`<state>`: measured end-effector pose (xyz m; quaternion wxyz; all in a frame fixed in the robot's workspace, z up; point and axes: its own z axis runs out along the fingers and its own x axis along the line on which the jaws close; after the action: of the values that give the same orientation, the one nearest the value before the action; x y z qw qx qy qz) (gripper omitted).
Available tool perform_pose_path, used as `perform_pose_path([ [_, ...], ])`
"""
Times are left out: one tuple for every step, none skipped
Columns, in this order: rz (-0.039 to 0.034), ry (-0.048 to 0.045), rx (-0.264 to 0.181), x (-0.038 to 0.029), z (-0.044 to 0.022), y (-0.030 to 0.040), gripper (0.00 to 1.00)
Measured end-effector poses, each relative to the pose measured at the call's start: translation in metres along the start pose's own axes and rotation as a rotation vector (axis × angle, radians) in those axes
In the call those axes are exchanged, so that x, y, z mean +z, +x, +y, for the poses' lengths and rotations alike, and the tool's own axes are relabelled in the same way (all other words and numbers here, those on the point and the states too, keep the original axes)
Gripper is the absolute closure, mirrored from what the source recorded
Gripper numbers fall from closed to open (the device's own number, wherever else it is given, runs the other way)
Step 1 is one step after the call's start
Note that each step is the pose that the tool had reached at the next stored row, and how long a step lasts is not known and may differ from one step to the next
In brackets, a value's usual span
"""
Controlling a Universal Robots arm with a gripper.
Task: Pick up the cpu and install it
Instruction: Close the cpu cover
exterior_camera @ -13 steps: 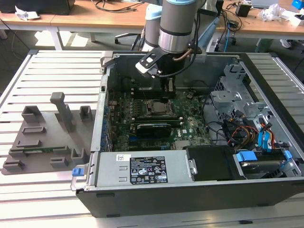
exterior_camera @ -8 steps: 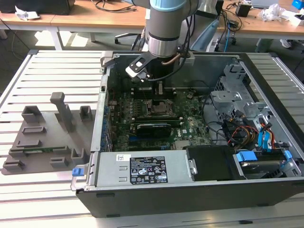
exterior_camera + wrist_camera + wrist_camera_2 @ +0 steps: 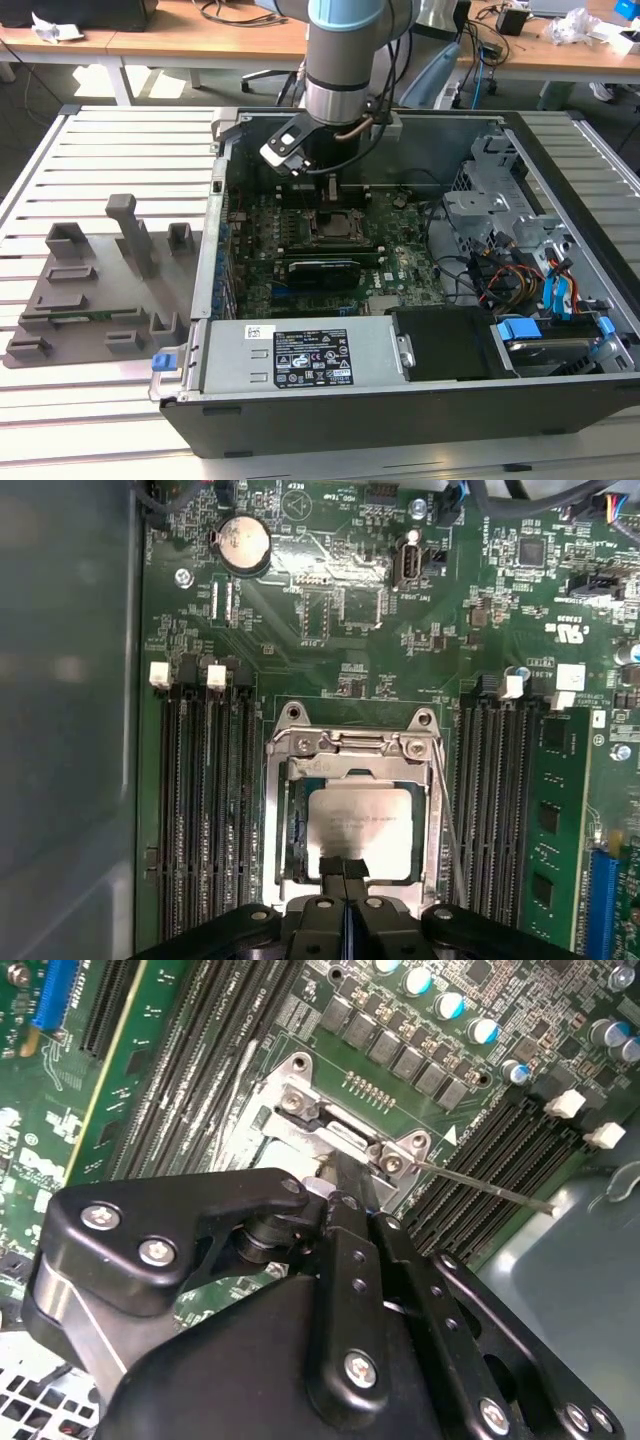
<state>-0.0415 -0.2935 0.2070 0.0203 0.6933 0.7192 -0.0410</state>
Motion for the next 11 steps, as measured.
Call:
perform_pose_path([
  [0.0, -0.0002, -0.001, 0.0004, -0.0002, 0.0003, 0.89],
  [-0.0002, -0.0002, -0.003, 0.0008, -0.0002, 0.0004, 0.89],
  [-0.0006, -0.0004, -0.005, 0.0008, -0.0002, 0.0004, 0.89],
  [-0.0014, -0.0007, -0.009, 0.0009, -0.0002, 0.0005, 0.89],
  [-0.002, -0.001, -0.01, 0.001, -0.0001, 0.0005, 0.89],
  [-0.0031, -0.0011, -0.011, 0.0011, 0.0003, 0.0006, 0.89],
  [-0.0044, -0.001, -0.012, 0.0012, 0.0005, 0.0006, 0.89],
  [-0.0059, -0.001, -0.013, 0.0014, 0.0007, 0.0005, 0.89],
  [-0.0078, -0.0009, -0.014, 0.0017, 0.0008, 0.0005, 0.89],
  [-0.009, -0.0008, -0.014, 0.0019, 0.001, 0.0006, 0.89],
  [-0.0109, -0.0009, -0.015, 0.0021, 0.0012, 0.0006, 0.89],
])
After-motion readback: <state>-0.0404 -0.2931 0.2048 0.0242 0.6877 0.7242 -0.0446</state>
